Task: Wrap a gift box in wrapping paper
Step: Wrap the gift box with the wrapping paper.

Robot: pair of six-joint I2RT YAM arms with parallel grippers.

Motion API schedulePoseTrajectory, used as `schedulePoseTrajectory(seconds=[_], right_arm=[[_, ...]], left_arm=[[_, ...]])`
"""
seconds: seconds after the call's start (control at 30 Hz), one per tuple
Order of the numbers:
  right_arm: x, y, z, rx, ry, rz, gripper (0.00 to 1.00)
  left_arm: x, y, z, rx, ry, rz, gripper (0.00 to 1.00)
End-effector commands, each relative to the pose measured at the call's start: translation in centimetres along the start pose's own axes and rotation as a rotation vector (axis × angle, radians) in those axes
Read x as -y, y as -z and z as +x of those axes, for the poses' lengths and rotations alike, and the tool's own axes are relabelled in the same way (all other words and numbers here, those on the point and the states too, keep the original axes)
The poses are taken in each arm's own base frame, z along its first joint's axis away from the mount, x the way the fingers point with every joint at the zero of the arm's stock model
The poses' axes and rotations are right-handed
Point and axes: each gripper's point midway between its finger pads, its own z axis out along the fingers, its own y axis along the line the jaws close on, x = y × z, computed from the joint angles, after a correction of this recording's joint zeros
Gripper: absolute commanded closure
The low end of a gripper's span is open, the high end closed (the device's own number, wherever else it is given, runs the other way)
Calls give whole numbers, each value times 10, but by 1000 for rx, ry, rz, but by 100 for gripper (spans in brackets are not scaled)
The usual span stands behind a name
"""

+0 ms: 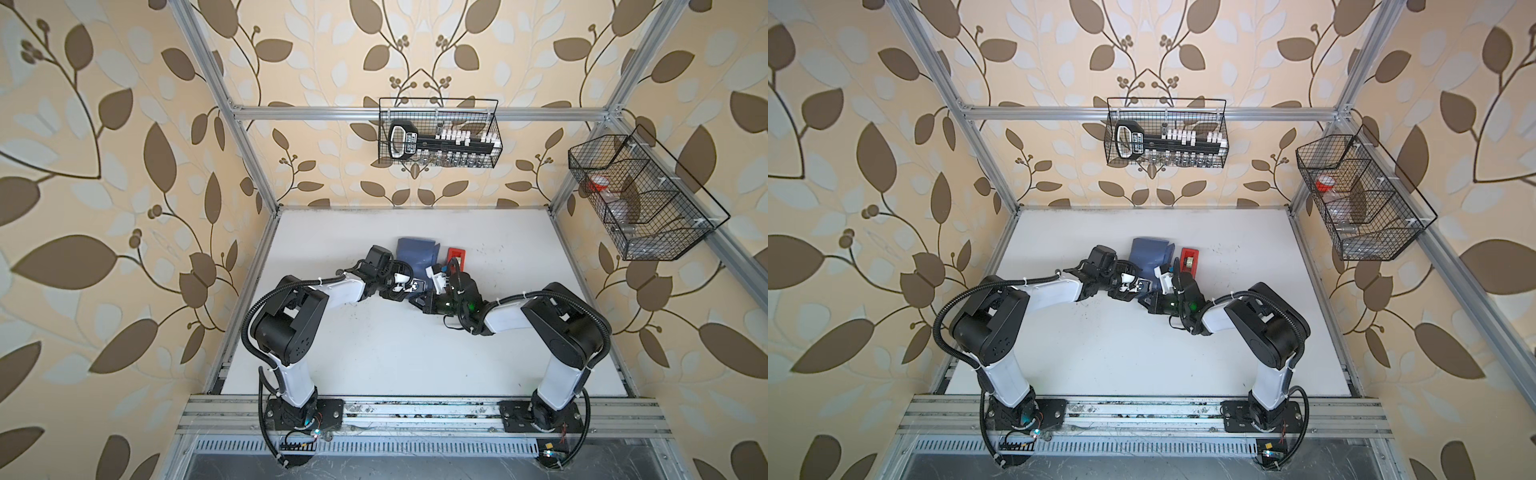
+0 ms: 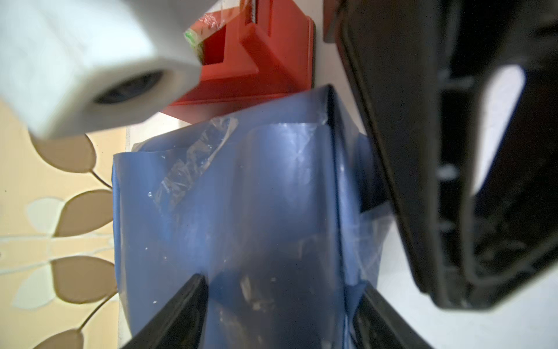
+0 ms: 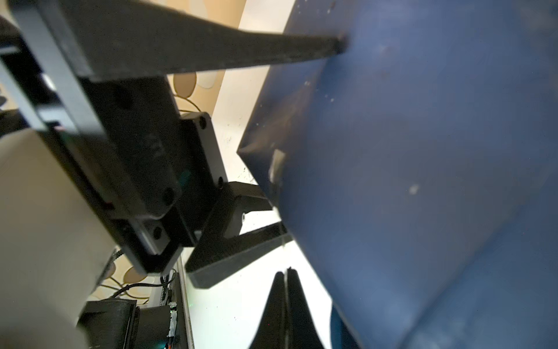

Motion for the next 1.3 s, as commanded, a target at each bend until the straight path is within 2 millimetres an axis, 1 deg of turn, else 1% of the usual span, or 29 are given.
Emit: schedulePoseTrajectory(seconds=[0.0,0.07,0.13,0.3,0.43,0.5,0.57,0.7,0.77,0.83,1.03,1.17,1.27], right_arm=[[12,-2,7,3,-31,53,91],[11,-1,6,9,-32,65,84],[9,-1,7,11,-27,73,79],[8,0,7,11,-27,80,75],[8,-1,5,26,-50,72,75],[4,-2,2,39,-59,53,79],[-3,-4,-3,53,-63,21,85],[-7,-6,-9,73,-80,2,94],[-6,-7,-12,83,-106,-5,96],[-4,-8,-14,92,-137,-4,96],[10,-11,-19,89,-235,46,86],[7,-12,-23,94,-264,40,83],[7,-13,-21,72,-259,50,78]], left_arm=[[70,-10,32,-123,107,227,25],[70,-10,32,-123,105,228,25],[69,-10,32,-123,106,226,25],[70,-10,31,-121,107,228,25],[70,-9,31,-121,107,228,26],[70,-9,31,-120,106,228,25],[70,-9,31,-119,107,228,25],[70,-9,30,-116,106,228,25],[70,-9,31,-117,108,229,25],[71,-9,31,-118,108,232,25],[71,-9,31,-118,106,231,25],[73,-10,31,-118,107,235,25],[73,-10,31,-117,109,236,25]])
